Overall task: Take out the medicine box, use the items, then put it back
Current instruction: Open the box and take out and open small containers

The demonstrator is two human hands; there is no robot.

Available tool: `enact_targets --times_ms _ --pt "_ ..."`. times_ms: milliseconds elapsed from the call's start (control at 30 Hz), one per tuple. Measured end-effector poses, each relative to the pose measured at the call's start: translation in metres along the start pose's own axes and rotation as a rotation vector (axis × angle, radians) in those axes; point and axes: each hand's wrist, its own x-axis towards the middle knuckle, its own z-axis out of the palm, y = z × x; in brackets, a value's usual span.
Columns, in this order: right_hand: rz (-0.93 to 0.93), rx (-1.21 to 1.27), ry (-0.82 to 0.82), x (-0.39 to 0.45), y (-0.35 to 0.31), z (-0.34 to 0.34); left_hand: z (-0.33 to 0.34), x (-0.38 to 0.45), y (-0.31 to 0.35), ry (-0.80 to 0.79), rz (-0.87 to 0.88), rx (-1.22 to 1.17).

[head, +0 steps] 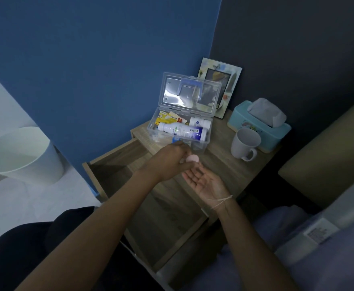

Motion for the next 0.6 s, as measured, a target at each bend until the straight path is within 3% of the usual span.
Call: enact_targets --times_ms 267,600 --pt "-0.037 -0.160 -0.097 -0.004 -0.012 -0.011 0.006 0.003 -0.001 -0.025 -0.081 -0.182" --pt "-0.111 -0.241 -0.065 -0.008 -0.022 -0.012 0.015 0.017 -0.001 -0.022 -0.141 -0.272"
